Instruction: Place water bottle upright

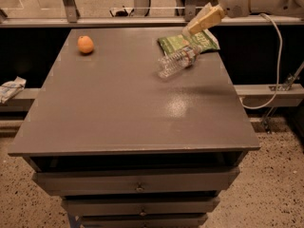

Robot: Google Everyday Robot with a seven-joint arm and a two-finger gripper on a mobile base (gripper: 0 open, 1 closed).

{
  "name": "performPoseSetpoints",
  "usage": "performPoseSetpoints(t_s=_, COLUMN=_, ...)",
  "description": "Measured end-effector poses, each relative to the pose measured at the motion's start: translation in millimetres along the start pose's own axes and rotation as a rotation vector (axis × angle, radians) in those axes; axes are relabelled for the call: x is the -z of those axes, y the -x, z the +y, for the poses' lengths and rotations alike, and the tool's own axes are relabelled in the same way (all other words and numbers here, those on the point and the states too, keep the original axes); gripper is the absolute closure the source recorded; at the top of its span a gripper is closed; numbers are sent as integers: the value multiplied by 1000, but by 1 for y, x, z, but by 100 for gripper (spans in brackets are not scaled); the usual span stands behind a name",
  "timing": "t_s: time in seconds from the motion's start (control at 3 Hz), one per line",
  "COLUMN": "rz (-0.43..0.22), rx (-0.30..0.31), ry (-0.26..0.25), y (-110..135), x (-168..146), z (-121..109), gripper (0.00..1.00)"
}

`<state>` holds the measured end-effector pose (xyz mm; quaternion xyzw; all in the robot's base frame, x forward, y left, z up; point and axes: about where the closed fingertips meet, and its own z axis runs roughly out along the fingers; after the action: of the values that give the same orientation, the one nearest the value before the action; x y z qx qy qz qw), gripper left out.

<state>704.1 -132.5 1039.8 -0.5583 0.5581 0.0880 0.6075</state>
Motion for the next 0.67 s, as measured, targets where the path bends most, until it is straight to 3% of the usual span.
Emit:
performPoseSetpoints(t_s=0.33, rz=129, rx=265, ry=35, y=-17, x=-5, z=-1, gripper=0)
performPoseSetpoints(t_s=0.67, rz=276, rx=527, ry=106, y=-35, x=-6, z=-3, gripper=0)
